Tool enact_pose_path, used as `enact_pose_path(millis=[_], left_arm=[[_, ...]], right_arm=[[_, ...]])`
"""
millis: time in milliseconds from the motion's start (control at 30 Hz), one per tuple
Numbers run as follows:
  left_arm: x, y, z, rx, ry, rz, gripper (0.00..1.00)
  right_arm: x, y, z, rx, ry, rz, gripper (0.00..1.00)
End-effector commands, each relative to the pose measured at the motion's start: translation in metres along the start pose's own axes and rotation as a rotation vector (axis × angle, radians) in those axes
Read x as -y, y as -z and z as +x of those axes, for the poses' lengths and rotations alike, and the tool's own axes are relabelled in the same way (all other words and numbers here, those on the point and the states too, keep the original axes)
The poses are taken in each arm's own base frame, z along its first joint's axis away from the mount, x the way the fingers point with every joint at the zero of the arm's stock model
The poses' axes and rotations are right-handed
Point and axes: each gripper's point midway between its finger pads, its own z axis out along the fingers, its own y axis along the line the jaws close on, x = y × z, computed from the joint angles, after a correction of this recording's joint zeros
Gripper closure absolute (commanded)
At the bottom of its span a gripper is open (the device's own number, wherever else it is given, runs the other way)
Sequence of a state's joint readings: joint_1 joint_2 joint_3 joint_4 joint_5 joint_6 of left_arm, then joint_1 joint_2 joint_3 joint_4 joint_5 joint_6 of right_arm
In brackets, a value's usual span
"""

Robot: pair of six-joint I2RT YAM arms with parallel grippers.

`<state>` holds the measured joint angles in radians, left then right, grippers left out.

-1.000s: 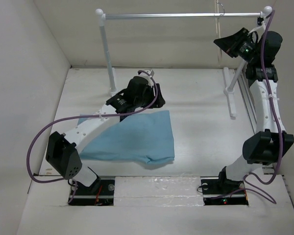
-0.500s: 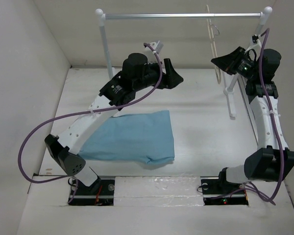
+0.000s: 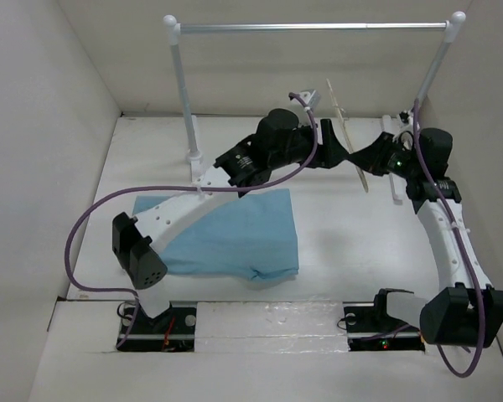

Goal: Place the trousers on the hanger
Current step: Pick up the hanger from the clothesline.

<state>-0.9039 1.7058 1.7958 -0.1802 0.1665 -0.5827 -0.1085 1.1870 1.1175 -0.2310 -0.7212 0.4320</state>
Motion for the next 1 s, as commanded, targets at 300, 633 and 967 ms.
enact_pose_path(millis=[300, 633, 967], left_arm=[[-0.053, -0.055, 0.013, 0.090, 0.069, -0.182, 0.46], [-0.058, -0.082, 0.023, 0.078, 0.099, -0.191, 0.52], [-0.072, -0.093, 0.049, 0.031, 0.137, -0.206, 0.92]], right_arm=[[-0.003, 0.015, 0.064, -0.079, 0.075, 0.013, 0.97], [-0.003, 0.023, 0.084, -0.125, 0.092, 0.030, 0.97], [-0.014, 0.018, 0.121, -0.210, 0.124, 0.062, 0.95]])
